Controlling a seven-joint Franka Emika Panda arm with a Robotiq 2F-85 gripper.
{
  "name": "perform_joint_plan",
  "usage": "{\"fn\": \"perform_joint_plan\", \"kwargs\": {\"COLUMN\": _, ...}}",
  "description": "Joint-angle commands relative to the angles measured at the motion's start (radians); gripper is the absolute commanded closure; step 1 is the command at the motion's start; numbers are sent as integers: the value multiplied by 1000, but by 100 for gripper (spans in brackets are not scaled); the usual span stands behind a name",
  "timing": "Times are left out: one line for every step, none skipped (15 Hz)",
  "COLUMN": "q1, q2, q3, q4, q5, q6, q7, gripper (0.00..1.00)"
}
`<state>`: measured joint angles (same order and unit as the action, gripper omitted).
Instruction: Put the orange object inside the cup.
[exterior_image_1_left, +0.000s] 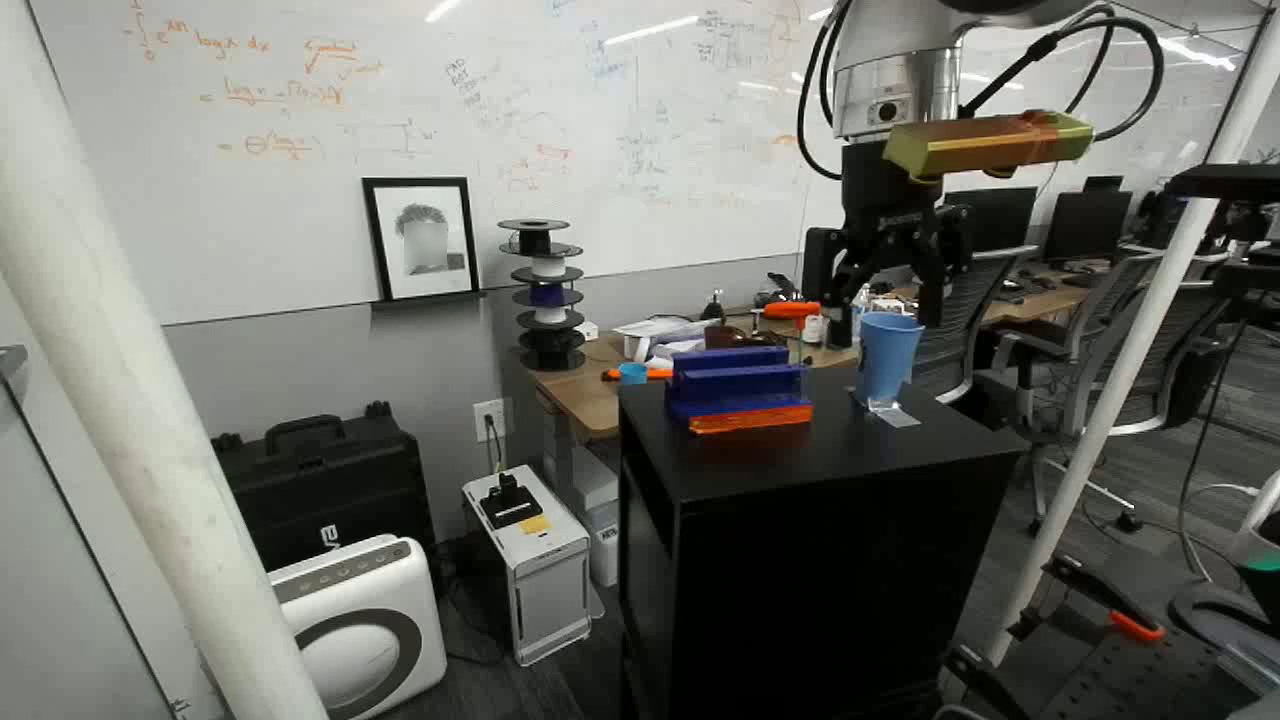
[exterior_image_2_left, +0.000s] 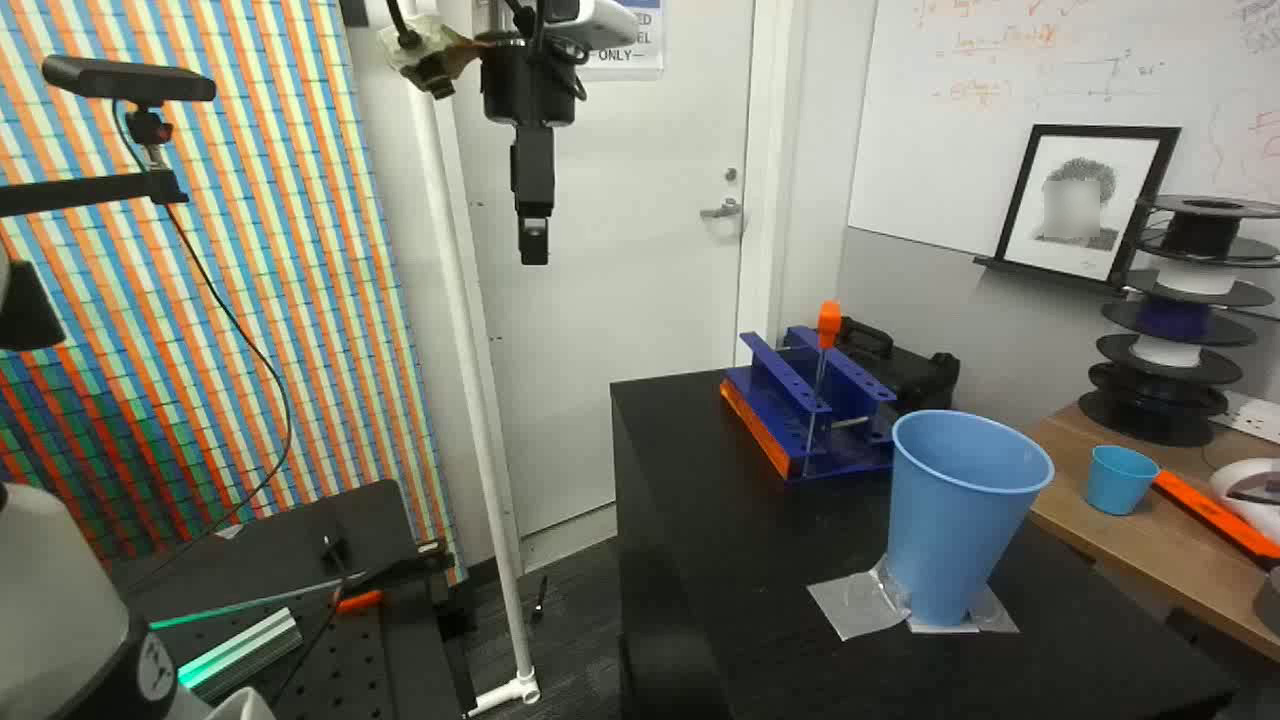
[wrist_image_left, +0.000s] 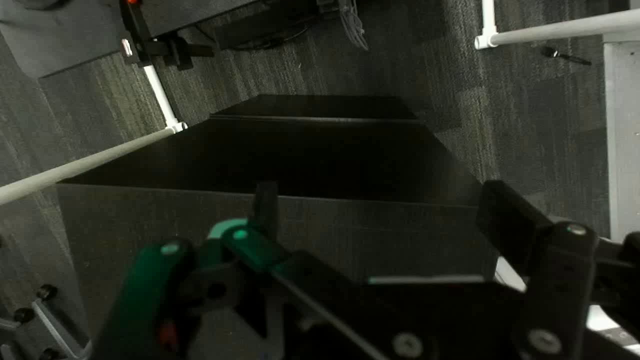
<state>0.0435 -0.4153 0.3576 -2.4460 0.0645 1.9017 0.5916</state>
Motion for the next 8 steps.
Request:
{"fn": "perform_joint_plan", "kwargs": {"q1": 29, "q2": 4, "q3": -27, "q4": 5, "q5": -12, "q6": 1, "q7": 10, "gripper": 0}}
{"fn": "perform_joint_plan", "kwargs": {"q1": 29, "q2": 4, "q3": -27, "q4": 10, "q5": -12, "q6": 1, "q7": 10, "gripper": 0}}
{"fn": "perform_joint_plan", "kwargs": {"q1": 29, "q2": 3, "q3": -27, "q4": 14, "q5": -12, "q6": 1, "q7": 10, "gripper": 0}}
{"fn": "perform_joint_plan", "kwargs": {"q1": 29, "q2": 3, "q3": -27, "q4": 17, "q5": -12, "q6": 1, "q7": 10, "gripper": 0}}
{"fn": "perform_joint_plan", "kwargs": {"q1": 29, "q2": 3, "q3": -27, "q4": 17, "q5": -12, "q6": 1, "q7": 10, "gripper": 0}}
{"fn": "perform_joint_plan", "kwargs": {"q1": 29, "q2": 3, "q3": -27, "q4": 17, "q5": -12, "q6": 1, "q7": 10, "gripper": 0}}
{"fn": "perform_joint_plan", "kwargs": {"q1": 29, "q2": 3, "q3": -27, "q4": 17, "q5": -12, "q6": 1, "q7": 10, "gripper": 0}}
{"fn": "perform_joint_plan", "kwargs": {"q1": 29, "q2": 3, "q3": -27, "q4": 17, "q5": -12, "q6": 1, "q7": 10, "gripper": 0}}
